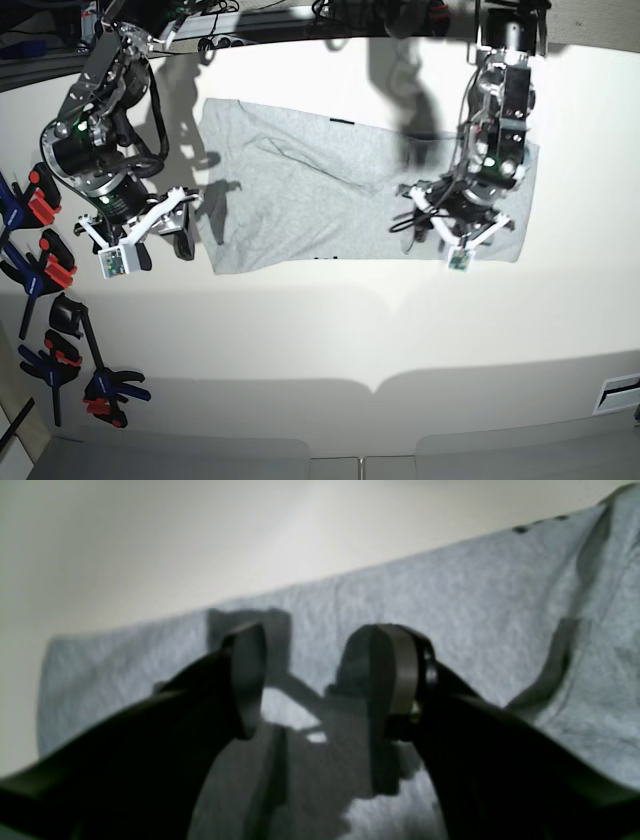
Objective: Fold the T-shirt properly
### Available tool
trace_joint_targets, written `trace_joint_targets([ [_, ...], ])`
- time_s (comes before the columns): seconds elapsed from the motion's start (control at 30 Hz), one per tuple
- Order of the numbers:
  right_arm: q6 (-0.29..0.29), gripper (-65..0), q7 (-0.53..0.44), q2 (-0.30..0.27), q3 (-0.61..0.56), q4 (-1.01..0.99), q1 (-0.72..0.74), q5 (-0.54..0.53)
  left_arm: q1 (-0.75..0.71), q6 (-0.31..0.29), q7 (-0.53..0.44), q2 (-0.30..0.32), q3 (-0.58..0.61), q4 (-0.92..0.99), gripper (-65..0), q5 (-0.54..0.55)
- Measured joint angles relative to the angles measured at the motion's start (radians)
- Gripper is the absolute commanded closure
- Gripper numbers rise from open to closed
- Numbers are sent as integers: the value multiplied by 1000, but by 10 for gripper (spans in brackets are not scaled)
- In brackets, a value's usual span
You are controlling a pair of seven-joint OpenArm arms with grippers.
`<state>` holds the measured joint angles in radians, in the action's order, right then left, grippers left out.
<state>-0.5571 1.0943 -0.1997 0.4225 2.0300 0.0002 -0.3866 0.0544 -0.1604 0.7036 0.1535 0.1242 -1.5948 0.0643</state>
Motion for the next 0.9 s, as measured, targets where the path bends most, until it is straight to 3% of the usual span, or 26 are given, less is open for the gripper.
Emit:
trace_joint_targets([
  [0.13, 23, -371, -4, 0, 0, 0, 0, -4, 39, 0, 0, 4, 74, 56, -305, -62],
  [0.37, 26, -371, 35, 0, 0, 0, -1, 17, 182, 0, 6, 5, 91, 220, -305, -54],
  [0.43, 61, -371, 31, 0, 0, -8, -6, 49, 198, 0, 49, 7, 90, 227, -305, -19],
  [0.57, 119, -371, 31, 0, 0, -140, -6, 135, 216, 0, 112, 1, 91, 226, -305, 77],
  [0.67, 131, -371, 19, 0, 0, -290, -3, 167, 220, 1, 111, 2, 91, 225, -305, 119],
  [0.9, 131, -371, 16, 1, 0, -461, 0, 93, 217, 0, 112, 2, 91, 225, -305, 120],
])
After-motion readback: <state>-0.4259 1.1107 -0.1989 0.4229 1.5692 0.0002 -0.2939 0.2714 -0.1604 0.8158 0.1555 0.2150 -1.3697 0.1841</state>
